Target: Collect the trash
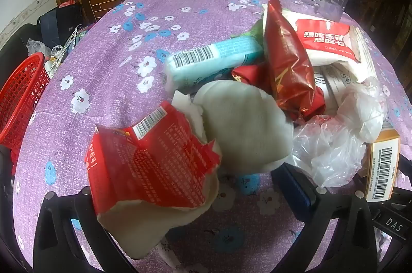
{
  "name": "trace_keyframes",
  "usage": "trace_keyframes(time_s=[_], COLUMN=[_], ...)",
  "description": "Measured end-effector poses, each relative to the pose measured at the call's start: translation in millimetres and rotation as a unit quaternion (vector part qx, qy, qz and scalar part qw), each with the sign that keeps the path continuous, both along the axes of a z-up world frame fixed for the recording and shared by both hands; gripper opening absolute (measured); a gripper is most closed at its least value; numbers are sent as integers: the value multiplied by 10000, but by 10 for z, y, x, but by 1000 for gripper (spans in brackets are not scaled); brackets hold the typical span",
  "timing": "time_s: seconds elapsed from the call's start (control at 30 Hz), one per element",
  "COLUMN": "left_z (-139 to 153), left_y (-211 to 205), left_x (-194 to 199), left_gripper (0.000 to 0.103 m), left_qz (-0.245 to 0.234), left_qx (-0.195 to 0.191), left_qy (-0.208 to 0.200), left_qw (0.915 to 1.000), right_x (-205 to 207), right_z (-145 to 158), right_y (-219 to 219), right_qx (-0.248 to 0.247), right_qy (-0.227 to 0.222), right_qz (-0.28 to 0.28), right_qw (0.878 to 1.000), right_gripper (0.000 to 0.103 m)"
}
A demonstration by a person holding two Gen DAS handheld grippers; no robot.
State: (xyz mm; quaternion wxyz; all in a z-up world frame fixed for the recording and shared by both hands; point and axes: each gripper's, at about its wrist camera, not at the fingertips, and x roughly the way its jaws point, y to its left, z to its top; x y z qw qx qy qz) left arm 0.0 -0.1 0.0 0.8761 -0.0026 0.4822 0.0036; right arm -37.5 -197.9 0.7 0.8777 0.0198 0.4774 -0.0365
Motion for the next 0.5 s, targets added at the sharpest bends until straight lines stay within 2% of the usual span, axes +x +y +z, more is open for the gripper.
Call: trace_keyframes(time_s=[0.5], left_z=[0], left_y=[0], left_x=[0], left_gripper=[103], left_qz=[0], left_qx=[-4], left_qy=[-5], left_qw=[10000], right_x=[0], right_z=[0], right_y=[-1], right_qx=[2], right_qy=[1], right_qz=[0], right_qw=[10000], right_gripper=[103])
